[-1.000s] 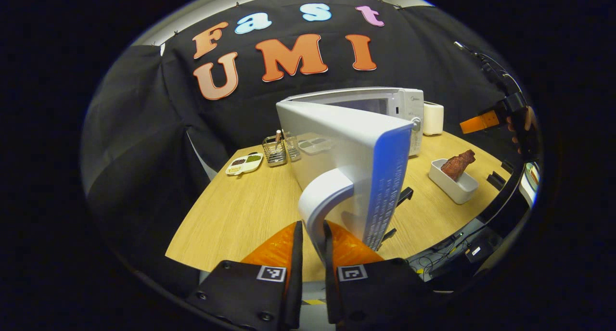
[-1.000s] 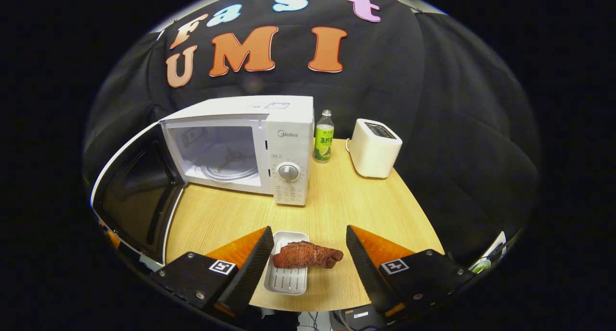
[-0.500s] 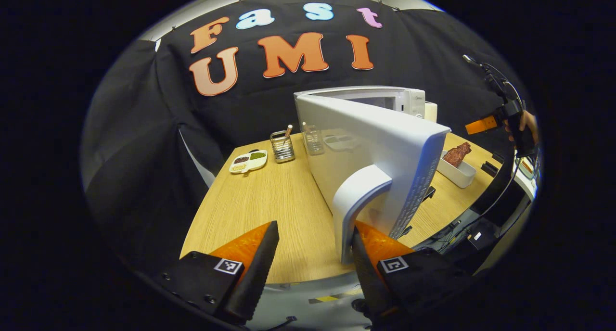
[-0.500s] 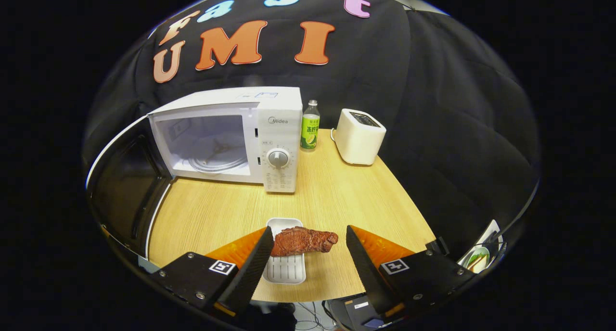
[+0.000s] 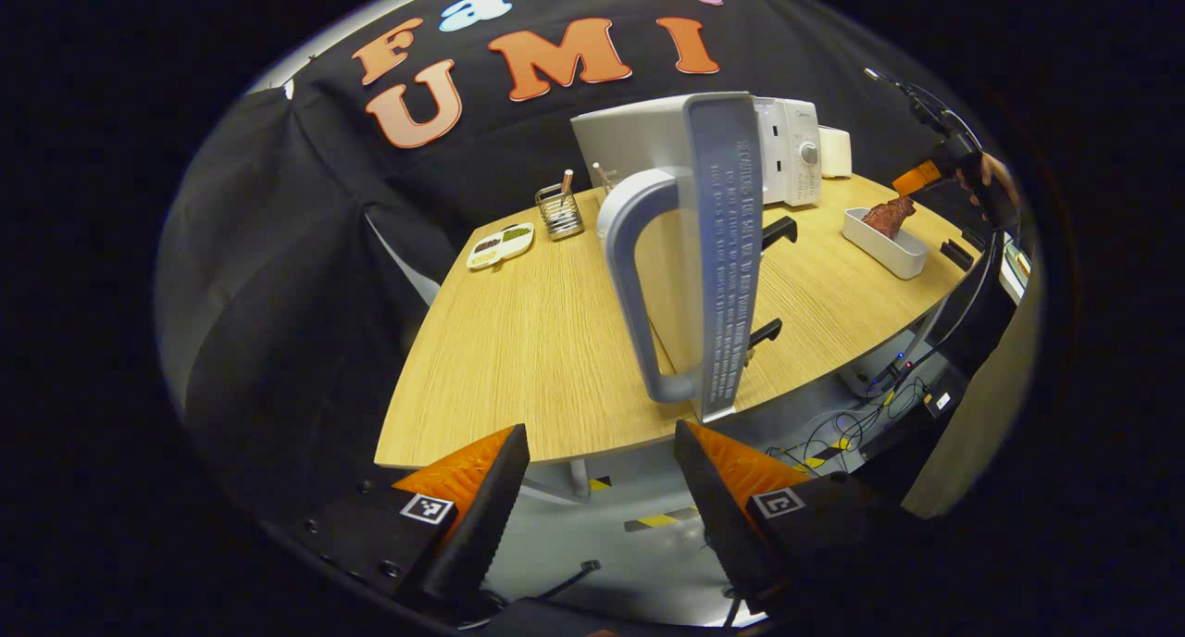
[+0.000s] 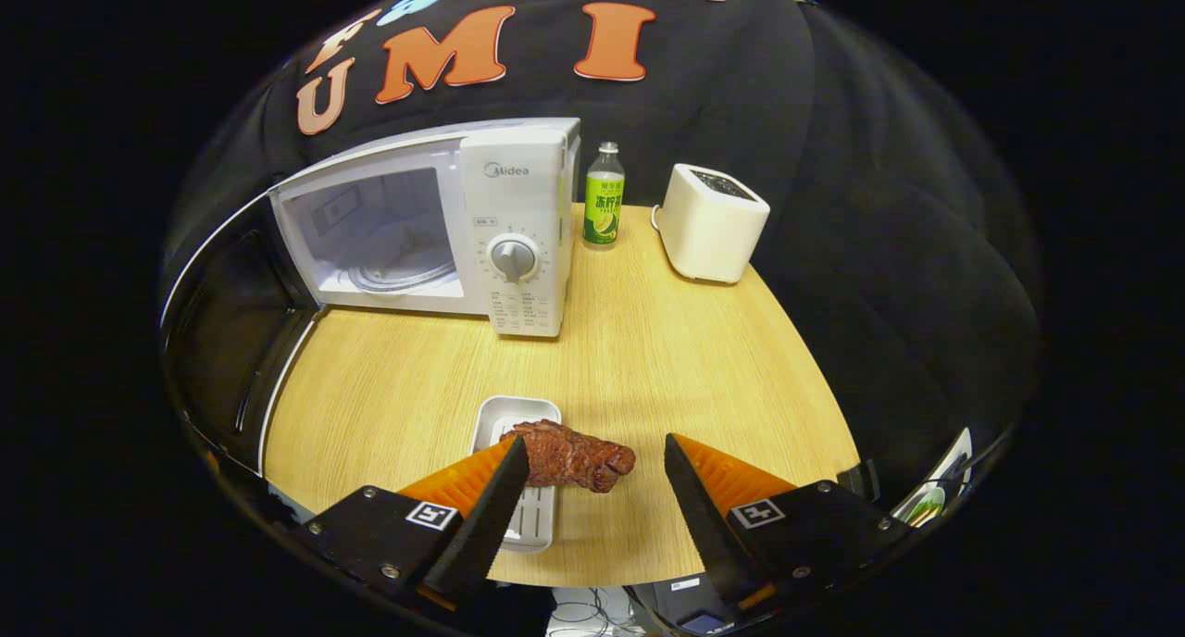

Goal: Open the microwave oven with the left hand, put the food in, and close the microwave oven.

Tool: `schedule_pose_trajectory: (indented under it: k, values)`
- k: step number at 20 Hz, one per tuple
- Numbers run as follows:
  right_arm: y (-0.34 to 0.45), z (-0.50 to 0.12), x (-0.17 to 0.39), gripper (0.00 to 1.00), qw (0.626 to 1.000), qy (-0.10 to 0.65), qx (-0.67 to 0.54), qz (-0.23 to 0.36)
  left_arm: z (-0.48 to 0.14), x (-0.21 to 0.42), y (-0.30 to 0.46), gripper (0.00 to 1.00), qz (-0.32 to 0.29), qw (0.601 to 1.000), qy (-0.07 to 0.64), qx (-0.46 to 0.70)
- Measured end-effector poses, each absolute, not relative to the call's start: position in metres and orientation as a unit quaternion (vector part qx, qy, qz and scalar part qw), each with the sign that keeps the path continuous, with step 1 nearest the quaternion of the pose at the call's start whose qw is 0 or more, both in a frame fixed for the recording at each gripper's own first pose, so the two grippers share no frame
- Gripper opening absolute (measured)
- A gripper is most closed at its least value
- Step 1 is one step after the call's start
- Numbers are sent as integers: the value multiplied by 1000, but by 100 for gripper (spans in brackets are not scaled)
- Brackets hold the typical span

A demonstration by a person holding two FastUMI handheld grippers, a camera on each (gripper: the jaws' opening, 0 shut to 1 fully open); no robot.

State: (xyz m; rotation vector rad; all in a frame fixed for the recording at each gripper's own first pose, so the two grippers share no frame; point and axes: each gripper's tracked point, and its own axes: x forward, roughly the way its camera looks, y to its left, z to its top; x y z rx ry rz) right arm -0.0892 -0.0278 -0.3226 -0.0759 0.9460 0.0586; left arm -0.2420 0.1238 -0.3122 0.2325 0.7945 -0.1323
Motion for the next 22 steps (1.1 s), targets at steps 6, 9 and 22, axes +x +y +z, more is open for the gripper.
schedule_pose_trajectory:
  k: [6,9,22]
  values:
    - [-21,-367,-88,77,849,523,30,71,-301,-262,97,94,-7,916,390,88]
    - [-12,-373,-88,63,831,543,85,84,-285,-264,90,94,18,920,384,78]
    - [18,-344,-99,14,747,576,313,114,-246,-251,66,100,33,930,354,90]
